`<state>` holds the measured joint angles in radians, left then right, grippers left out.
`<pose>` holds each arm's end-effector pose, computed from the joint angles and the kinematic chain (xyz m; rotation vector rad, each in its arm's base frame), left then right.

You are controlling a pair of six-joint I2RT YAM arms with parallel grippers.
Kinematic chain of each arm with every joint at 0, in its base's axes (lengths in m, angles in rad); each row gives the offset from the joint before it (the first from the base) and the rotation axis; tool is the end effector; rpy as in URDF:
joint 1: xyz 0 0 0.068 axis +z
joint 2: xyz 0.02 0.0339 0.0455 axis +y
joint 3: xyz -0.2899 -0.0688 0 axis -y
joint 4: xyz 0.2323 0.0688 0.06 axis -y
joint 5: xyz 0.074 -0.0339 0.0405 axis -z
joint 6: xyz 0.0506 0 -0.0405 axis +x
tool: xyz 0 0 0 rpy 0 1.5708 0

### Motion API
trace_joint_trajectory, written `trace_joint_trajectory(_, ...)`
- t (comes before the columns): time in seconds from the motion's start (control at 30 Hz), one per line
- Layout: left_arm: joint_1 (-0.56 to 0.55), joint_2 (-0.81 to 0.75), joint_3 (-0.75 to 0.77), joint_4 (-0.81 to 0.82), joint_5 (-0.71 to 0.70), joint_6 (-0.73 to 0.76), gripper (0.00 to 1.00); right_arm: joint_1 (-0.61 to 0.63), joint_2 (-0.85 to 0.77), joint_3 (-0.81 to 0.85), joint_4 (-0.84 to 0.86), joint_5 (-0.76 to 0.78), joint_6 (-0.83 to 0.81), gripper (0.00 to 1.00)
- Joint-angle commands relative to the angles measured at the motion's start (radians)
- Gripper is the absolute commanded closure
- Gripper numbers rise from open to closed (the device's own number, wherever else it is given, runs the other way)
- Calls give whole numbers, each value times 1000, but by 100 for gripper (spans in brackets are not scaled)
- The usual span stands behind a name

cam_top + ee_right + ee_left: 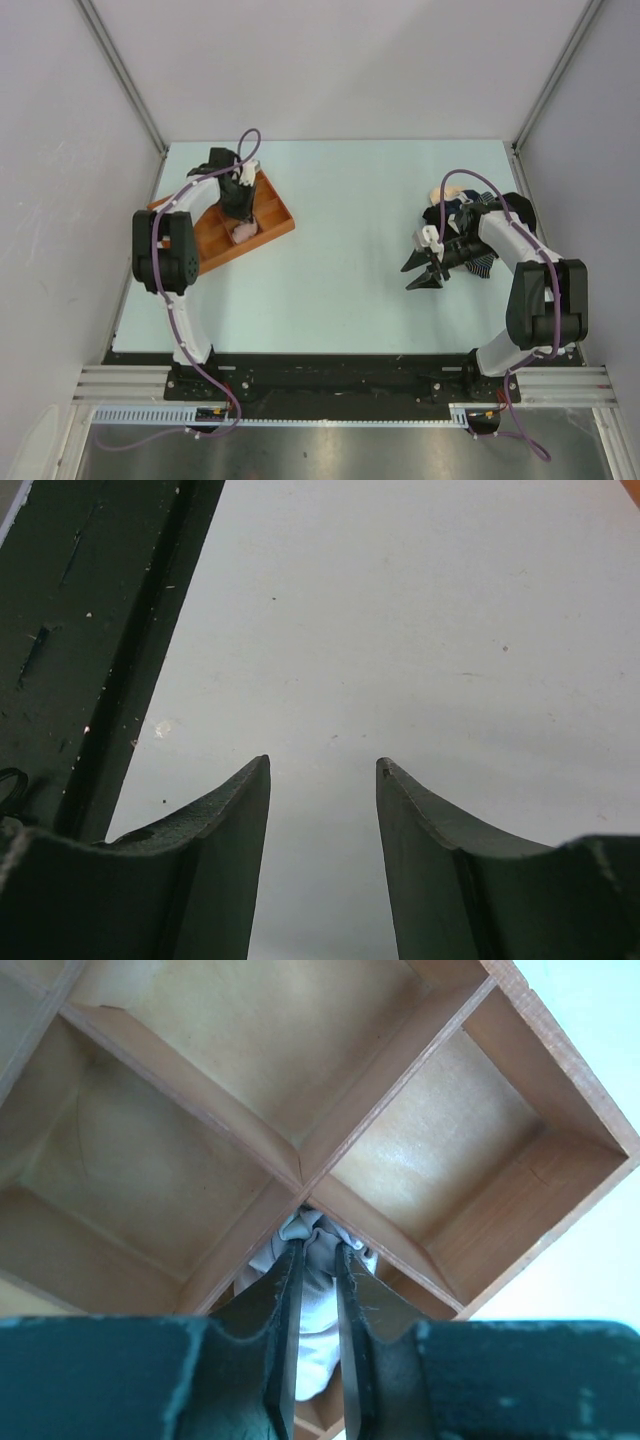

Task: Roll the underwear
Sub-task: Pick up the underwear.

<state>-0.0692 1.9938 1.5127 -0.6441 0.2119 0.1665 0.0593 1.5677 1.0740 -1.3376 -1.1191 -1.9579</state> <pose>0.4242 -0.0401 0.2121 0.3787 2.6498 -0.2548 0.2242 0.0589 0.2533 -1.7349 1.3027 1.0188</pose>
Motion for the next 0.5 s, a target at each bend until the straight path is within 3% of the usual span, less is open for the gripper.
trace_joint_trajectory(0.0,-14,54,-13,-29,-20,33,79,-10,11,38,-147,-35,-53,50)
trace_joint_trajectory(0.23,-40,115,-9,-38,-37,50,77,-19,28,44,-182,-38,-88,50)
trace_joint_trajectory(0.47,-41,47,-19,-19,-104,48,61,-21,32,46,-183,-42,-88,50)
